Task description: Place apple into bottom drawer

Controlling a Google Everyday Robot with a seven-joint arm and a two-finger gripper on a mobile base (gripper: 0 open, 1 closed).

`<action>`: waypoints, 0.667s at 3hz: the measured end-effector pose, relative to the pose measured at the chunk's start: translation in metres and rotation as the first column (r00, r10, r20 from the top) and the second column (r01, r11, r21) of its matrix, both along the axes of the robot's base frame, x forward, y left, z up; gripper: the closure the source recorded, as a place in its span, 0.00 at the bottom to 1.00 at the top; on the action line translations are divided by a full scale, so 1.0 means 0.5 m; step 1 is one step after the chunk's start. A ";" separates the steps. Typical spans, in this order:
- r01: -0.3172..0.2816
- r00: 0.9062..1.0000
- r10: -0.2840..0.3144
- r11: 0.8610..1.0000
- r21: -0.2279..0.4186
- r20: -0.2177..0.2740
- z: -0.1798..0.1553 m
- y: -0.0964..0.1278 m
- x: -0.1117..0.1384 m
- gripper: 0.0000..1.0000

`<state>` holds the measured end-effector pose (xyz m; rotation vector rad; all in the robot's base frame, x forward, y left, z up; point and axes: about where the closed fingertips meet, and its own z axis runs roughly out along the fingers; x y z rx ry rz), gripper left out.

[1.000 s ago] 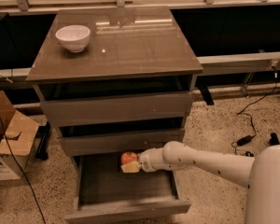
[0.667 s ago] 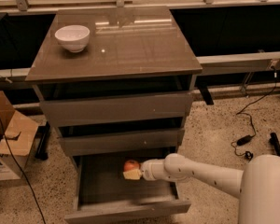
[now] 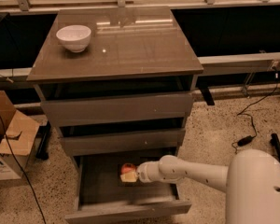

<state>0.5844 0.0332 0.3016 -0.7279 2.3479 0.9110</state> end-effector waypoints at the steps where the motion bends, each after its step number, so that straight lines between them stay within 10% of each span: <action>1: 0.017 0.999 -0.019 0.999 -0.049 -0.050 -0.098 0.029 -0.015 1.00; 2: 0.085 0.987 -0.099 0.990 -0.117 -0.124 -0.235 0.035 -0.038 1.00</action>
Offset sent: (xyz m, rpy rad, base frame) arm -0.0244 0.0185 -0.1595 -0.1615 0.1638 -0.1439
